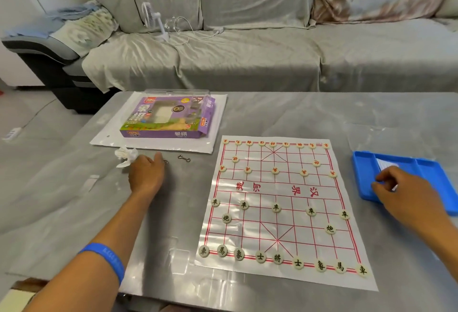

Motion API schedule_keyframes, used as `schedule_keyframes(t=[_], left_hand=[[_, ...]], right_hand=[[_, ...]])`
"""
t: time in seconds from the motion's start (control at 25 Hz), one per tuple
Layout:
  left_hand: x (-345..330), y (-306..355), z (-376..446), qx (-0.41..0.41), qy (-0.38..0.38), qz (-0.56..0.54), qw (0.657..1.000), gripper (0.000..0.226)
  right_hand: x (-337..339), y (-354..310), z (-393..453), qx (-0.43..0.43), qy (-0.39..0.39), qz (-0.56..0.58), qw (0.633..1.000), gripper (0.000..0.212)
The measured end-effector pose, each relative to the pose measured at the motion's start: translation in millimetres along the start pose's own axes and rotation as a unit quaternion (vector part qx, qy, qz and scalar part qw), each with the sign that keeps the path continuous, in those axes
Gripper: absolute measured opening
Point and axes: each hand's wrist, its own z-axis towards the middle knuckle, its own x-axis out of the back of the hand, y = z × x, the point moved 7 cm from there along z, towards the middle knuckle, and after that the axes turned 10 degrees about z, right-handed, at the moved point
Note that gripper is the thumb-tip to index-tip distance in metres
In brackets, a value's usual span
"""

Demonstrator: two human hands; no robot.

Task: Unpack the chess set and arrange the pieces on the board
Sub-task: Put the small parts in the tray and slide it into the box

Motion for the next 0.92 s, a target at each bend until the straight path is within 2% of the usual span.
schedule_keyframes(t=[0.08, 0.2, 0.36, 0.56, 0.76, 0.92], left_hand=[[-8.9, 5.5, 3.5, -0.075, 0.017, 0.101, 0.992, 0.034], [-11.6, 12.2, -3.8, -0.110, 0.033, 0.095, 0.989, 0.020], [-13.7, 23.1, -17.4, -0.229, 0.061, 0.157, 0.959, 0.024], [-15.4, 24.5, -16.0, -0.182, 0.033, 0.171, 0.968, 0.028], [-13.2, 31.3, -11.1, -0.176, 0.029, 0.083, 0.980, 0.003], [-9.5, 21.2, -10.0, -0.090, 0.035, -0.018, 0.995, 0.011]], right_hand=[[-5.1, 2.8, 0.4, 0.001, -0.015, -0.008, 1.000, 0.009], [-5.4, 2.7, 0.0, 0.003, -0.013, -0.009, 1.000, 0.009], [-6.5, 4.4, 2.8, 0.007, -0.010, -0.010, 1.000, 0.009], [-7.7, 6.2, 3.3, 0.015, -0.005, -0.006, 1.000, 0.010], [-9.0, 6.4, 4.5, 0.016, -0.006, -0.002, 1.000, 0.010], [-8.8, 9.6, 6.2, 0.019, -0.003, 0.001, 1.000, 0.009]])
